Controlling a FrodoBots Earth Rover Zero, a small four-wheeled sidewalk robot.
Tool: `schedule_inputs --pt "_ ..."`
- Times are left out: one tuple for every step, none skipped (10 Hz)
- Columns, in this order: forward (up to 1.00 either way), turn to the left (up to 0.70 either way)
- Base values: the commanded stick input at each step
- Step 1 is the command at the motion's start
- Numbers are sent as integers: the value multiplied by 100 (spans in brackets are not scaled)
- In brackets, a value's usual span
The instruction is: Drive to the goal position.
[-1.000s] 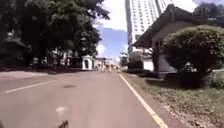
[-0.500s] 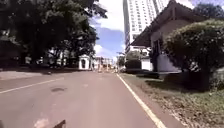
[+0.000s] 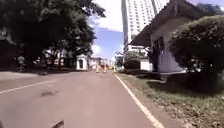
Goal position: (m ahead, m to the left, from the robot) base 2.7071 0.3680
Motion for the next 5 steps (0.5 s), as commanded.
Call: schedule_inputs --pt "70 0" --pt "70 0" --pt "70 0" --pt "70 0" --pt "70 0"
